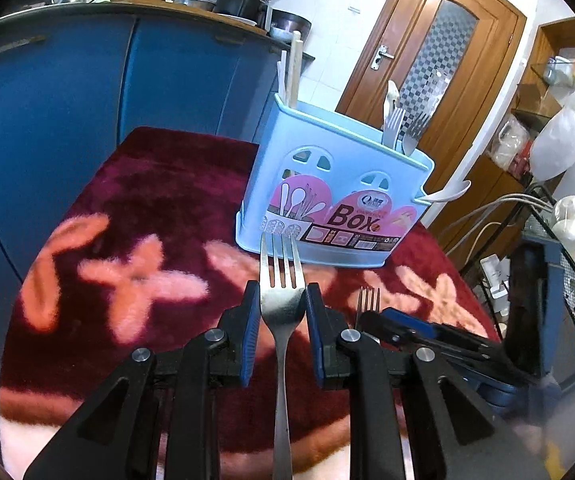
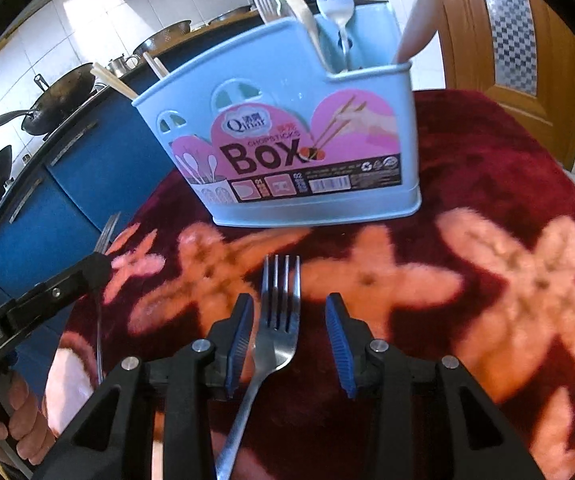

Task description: Organize utensils

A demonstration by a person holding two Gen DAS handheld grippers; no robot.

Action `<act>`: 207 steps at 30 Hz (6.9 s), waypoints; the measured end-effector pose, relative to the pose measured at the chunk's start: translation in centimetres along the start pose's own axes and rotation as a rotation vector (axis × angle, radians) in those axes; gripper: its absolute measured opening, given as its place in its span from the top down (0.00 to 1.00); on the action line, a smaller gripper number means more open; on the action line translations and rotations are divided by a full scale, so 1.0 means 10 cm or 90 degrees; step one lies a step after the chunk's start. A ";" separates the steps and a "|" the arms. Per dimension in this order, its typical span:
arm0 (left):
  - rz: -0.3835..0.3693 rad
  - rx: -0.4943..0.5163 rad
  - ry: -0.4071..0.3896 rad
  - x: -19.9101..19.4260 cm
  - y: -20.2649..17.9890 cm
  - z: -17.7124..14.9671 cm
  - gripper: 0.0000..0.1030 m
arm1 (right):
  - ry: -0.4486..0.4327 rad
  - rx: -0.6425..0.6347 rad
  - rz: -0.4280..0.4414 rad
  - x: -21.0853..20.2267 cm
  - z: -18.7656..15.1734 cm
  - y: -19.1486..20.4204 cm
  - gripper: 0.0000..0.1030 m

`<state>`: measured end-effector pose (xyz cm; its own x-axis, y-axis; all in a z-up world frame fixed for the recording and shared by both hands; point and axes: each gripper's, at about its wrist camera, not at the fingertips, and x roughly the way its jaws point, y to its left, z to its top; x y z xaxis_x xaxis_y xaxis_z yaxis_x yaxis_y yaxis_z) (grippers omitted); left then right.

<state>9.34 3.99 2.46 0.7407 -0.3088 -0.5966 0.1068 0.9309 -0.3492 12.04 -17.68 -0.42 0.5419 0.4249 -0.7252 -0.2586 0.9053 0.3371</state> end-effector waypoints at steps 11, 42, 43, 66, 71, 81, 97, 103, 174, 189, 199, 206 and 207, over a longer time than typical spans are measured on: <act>-0.015 0.007 -0.032 -0.16 -0.04 -0.02 0.79 | -0.069 -0.015 0.003 -0.33 -0.04 0.09 0.95; -0.062 0.057 -0.110 -0.41 -0.37 0.35 1.00 | -0.332 -0.145 -0.099 -1.43 0.35 0.52 0.96; -0.061 0.058 -0.110 -0.40 -0.37 0.34 1.00 | -0.334 -0.145 -0.100 -1.44 0.37 0.51 0.96; 0.061 -0.083 0.083 0.42 0.65 0.47 0.89 | -0.331 -0.118 -0.108 -1.44 0.39 0.34 0.96; 0.050 -0.105 0.120 0.68 0.81 0.47 0.81 | -0.326 -0.116 -0.114 -1.39 0.42 0.32 0.96; 0.015 -0.145 0.126 0.97 1.04 0.44 0.80 | -0.308 -0.106 -0.115 -1.23 0.48 0.22 0.96; 0.025 -0.080 0.034 0.70 0.73 0.50 0.99 | -0.306 -0.103 -0.116 -1.14 0.53 0.19 0.96; 0.022 -0.030 -0.062 0.22 0.40 0.65 1.00 | -0.331 -0.115 -0.129 -1.28 0.56 0.20 0.96; 0.064 0.189 -0.237 -0.35 -0.93 1.36 0.59 | -0.349 -0.141 -0.084 -1.55 1.17 0.35 0.64; 0.109 0.145 -0.247 -0.49 -0.73 0.68 0.32 | -0.346 -0.110 -0.087 -1.35 0.49 0.27 0.33; 0.132 0.128 -0.232 -0.07 -0.55 0.48 0.32 | -0.355 -0.118 -0.110 -1.06 0.32 0.15 0.20; 0.151 0.144 -0.238 0.09 -0.55 0.42 0.32 | -0.361 -0.117 -0.122 -0.90 0.29 0.08 0.17; 0.154 0.146 -0.237 0.12 -0.55 0.41 0.32 | -0.360 -0.114 -0.123 -0.88 0.29 0.07 0.17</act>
<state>12.35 -0.68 6.61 0.9441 -0.0277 -0.3284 0.0155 0.9991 -0.0397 9.40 -20.75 7.98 0.9191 0.2349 -0.3162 -0.2176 0.9719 0.0896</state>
